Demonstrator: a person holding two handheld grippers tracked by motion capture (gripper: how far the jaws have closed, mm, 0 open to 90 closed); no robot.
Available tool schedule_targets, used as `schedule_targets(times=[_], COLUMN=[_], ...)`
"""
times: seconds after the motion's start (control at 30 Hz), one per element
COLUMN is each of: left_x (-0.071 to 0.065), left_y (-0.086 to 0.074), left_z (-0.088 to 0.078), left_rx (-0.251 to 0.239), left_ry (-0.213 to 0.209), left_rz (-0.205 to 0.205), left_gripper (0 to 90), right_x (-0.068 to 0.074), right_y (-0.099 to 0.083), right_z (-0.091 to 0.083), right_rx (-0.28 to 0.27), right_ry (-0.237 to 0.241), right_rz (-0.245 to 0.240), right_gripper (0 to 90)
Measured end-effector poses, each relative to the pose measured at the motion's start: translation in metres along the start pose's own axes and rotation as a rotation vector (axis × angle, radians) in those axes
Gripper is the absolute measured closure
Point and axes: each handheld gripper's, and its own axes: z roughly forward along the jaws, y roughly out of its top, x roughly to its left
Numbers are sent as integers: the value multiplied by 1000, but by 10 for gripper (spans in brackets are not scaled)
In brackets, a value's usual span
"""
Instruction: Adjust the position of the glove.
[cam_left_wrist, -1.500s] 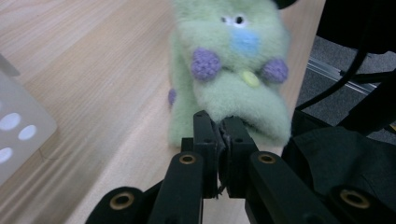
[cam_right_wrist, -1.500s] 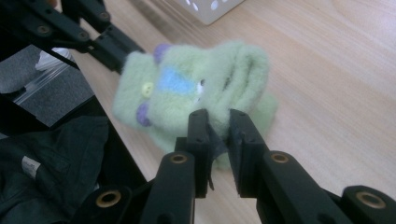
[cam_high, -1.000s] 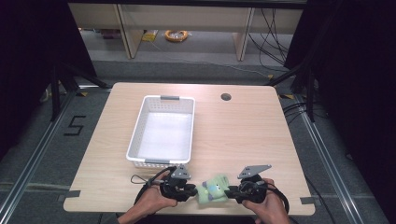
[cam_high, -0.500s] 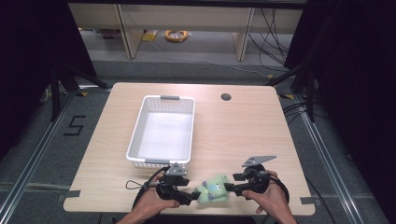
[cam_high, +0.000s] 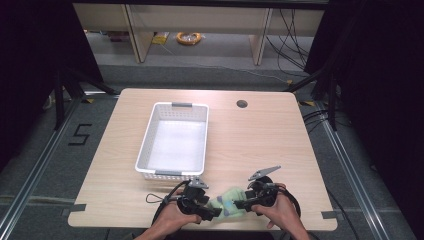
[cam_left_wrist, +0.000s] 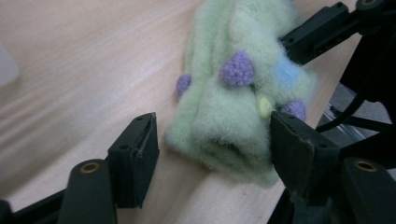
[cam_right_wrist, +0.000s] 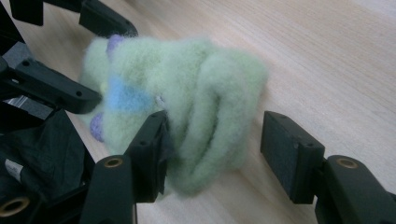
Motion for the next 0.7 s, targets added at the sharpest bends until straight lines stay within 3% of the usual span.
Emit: schedule_targets(times=[0.03,0.1,0.13,0.23,0.27,0.3,0.33,0.47,0.63,0.7], left_x=[0,-1,0,0,1,2,2,3,3,3], left_y=[-1,-1,-1,-1,-2,-2,-2,-3,-3,-3], left_z=[0,1,0,1,1,1,1,1,0,0], left_rx=[-9,-17,-11,-13,-16,-17,-10,-20,-43,-47], left_ry=[-2,-11,-9,-13,-27,-31,-38,-44,-68,-70], left_rz=[-8,-16,-7,-19,-15,-12,-5,-2,-2,1], left_gripper=[360,386,394,422,439,451,465,544,637,656], right_x=[-2,-2,-4,-4,-5,-6,-8,-8,-10,-9], right_y=[1,1,1,0,-1,-1,-1,-3,-4,-5], right_z=[2,4,5,7,7,7,9,10,11,9], right_rx=[-19,-11,-14,-21,-7,1,-18,-35,-45,-53], right_ry=[14,34,42,54,77,77,111,123,151,141], right_rz=[-25,-5,-24,-10,27,31,13,29,9,4], right_gripper=[449,461,469,488,514,524,537,572,632,655])
